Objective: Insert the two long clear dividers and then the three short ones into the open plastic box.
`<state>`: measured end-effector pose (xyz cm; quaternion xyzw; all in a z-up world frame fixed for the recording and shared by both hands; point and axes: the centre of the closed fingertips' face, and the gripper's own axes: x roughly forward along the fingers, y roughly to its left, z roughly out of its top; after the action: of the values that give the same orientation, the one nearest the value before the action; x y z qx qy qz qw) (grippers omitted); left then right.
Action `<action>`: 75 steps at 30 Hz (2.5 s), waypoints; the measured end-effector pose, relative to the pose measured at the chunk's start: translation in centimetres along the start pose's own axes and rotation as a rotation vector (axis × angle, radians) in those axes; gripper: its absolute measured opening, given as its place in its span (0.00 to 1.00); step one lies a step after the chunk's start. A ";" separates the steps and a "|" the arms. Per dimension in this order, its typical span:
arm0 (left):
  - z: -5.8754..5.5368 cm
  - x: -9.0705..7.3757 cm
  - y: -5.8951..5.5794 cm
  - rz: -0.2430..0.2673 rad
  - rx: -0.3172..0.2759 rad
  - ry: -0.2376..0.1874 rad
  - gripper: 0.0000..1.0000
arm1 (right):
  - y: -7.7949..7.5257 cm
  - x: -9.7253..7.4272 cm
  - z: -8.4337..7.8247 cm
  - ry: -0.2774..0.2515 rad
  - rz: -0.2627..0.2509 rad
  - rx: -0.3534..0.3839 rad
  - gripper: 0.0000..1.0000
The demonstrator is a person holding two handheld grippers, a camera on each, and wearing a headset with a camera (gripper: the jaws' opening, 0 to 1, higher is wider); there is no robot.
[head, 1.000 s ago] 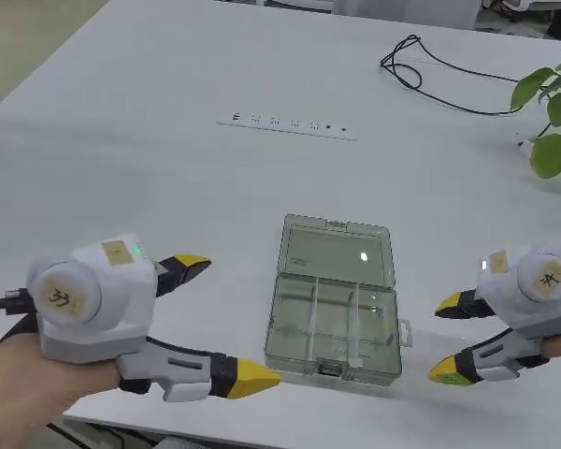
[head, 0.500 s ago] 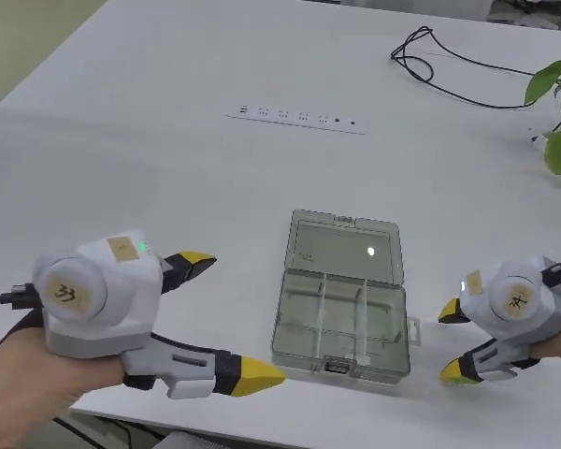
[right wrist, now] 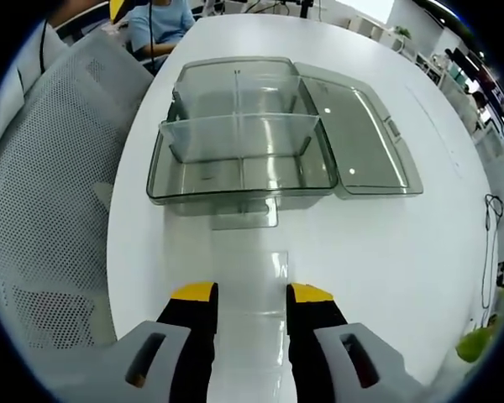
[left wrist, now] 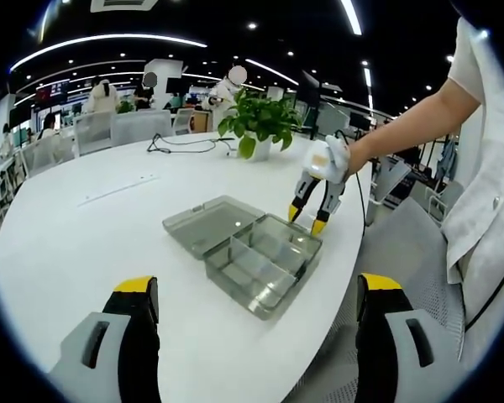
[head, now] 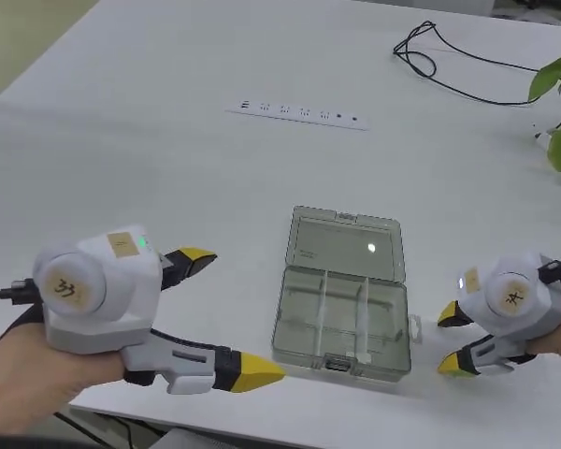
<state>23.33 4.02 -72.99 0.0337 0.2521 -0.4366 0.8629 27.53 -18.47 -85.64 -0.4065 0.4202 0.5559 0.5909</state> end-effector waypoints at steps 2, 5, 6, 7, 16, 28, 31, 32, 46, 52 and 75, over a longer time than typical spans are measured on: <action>0.0 0.0 0.0 0.000 -0.001 -0.002 1.00 | 0.0 0.0 0.0 0.005 0.001 -0.002 0.33; 0.1 0.0 0.0 0.001 -0.001 -0.003 1.00 | -0.1 0.0 -0.1 0.002 0.001 -0.001 0.33; 0.1 0.0 0.0 0.000 -0.001 -0.003 1.00 | -0.1 0.0 0.0 0.001 0.001 -0.002 0.33; 0.1 0.0 0.0 0.000 0.000 -0.003 1.00 | 0.0 0.0 0.0 0.002 0.000 -0.002 0.33; 0.1 -0.2 -0.1 0.001 0.003 -0.004 1.00 | -0.2 -0.3 0.2 -0.005 -0.017 0.010 0.33; 0.3 -0.1 -0.2 -0.006 0.008 -0.008 1.00 | -0.5 -2.2 0.5 -0.030 -0.083 0.026 0.33; 0.6 -0.1 -0.1 -0.006 0.010 -0.012 1.00 | -0.7 -2.8 0.7 -0.039 -0.102 0.025 0.33; 0.7 -0.1 -0.1 -0.006 0.009 -0.013 1.00 | -0.8 -3.3 0.9 -0.049 -0.113 0.034 0.33; 1.5 0.5 -0.7 -0.027 -0.008 -0.038 1.00 | -0.5 -7.4 4.5 -0.139 -0.202 0.019 0.33; 2.2 1.0 -1.0 -0.036 -0.030 -0.053 0.98 | 0.3 -8.7 6.8 -0.178 -0.213 -0.003 0.33; 6.0 4.2 -3.2 -0.174 -0.410 -0.107 0.69 | 3.4 -11.1 13.7 -0.240 -0.246 -0.193 0.33</action>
<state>25.33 -2.67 -69.22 -0.1875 0.2912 -0.4501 0.8230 24.45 -8.85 -70.82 -0.4400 0.2387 0.5618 0.6586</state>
